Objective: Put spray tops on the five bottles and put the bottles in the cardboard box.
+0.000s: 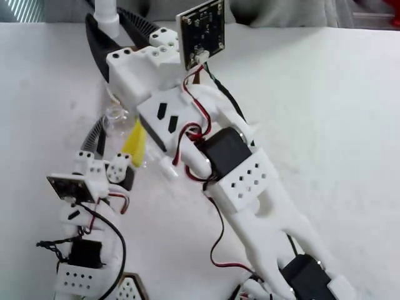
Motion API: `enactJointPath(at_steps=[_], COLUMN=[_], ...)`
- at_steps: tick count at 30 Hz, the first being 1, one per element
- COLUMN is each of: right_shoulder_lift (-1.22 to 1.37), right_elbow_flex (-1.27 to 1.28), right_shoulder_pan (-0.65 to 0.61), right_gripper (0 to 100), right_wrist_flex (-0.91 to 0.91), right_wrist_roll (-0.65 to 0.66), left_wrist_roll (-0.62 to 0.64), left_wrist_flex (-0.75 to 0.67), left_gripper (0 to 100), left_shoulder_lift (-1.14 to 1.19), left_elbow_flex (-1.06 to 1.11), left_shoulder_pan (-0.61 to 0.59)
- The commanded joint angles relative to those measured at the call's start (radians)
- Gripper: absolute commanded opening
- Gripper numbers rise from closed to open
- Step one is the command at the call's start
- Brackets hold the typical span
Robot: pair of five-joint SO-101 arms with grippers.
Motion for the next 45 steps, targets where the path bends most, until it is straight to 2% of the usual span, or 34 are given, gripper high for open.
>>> enactJointPath(at_steps=[1,13,21,29,40,45], right_shoulder_lift=[-0.016,-0.018,-0.068,-0.09,-0.117,-0.093], right_elbow_flex=[-0.009,0.035,-0.037,-0.044,-0.041,-0.04], right_shoulder_pan=[0.001,0.001,0.001,0.005,0.004,0.005], right_gripper=[1.6,1.6,1.6,1.6,1.7,1.7], right_wrist_flex=[0.005,0.007,0.01,0.107,0.056,0.042], right_wrist_roll=[-0.068,-0.091,-0.084,-0.084,-0.084,-0.084], left_wrist_roll=[0.008,0.008,0.008,0.008,0.006,-0.051], left_wrist_flex=[0.003,0.003,0.005,0.005,0.02,0.025], left_gripper=[11,11,11,11,11,11], left_shoulder_lift=[-0.024,-0.024,-0.022,-0.022,-0.022,-0.022], left_elbow_flex=[-0.003,-0.003,-0.003,-0.003,-0.003,-0.003], left_shoulder_pan=[0.019,0.018,0.018,0.018,0.018,0.022])
